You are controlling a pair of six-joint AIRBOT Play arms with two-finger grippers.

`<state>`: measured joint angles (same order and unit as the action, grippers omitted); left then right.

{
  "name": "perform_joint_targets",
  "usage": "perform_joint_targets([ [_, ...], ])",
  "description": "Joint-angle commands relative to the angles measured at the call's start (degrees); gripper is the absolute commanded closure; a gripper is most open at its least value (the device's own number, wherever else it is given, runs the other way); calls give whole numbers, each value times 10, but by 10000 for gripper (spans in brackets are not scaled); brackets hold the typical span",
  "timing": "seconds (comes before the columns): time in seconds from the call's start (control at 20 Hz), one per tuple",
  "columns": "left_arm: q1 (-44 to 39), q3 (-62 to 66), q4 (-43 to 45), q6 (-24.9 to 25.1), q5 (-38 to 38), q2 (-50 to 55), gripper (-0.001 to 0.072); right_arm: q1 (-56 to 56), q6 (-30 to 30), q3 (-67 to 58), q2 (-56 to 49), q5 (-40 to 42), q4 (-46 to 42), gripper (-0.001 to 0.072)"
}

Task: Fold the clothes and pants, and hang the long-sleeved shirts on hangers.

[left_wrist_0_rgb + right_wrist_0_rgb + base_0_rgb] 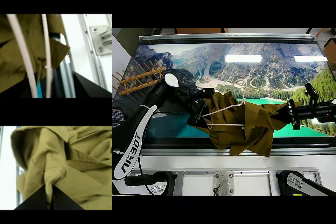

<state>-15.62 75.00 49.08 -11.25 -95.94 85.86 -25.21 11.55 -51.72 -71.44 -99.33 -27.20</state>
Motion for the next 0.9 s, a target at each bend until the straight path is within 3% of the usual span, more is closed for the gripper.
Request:
perform_joint_targets([
  [0.0,0,0,24,-129,45,0,257,0,3,0,0,-11,0,696],
  [0.25,17,65,25,-223,60,0,258,0,2,0,0,-11,0,697],
  [0.55,92,136,25,-345,55,0,258,0,2,0,0,-9,0,697],
  [0.6,110,149,25,-387,55,0,258,0,-12,0,1,-5,2,697],
  [0.7,148,174,25,-461,51,-4,259,0,-101,-3,16,48,10,697],
  [0.75,165,181,27,-480,48,-10,259,0,-143,-7,29,83,13,697],
  [0.85,195,184,63,-512,50,-35,260,0,-173,-21,59,128,20,698],
])
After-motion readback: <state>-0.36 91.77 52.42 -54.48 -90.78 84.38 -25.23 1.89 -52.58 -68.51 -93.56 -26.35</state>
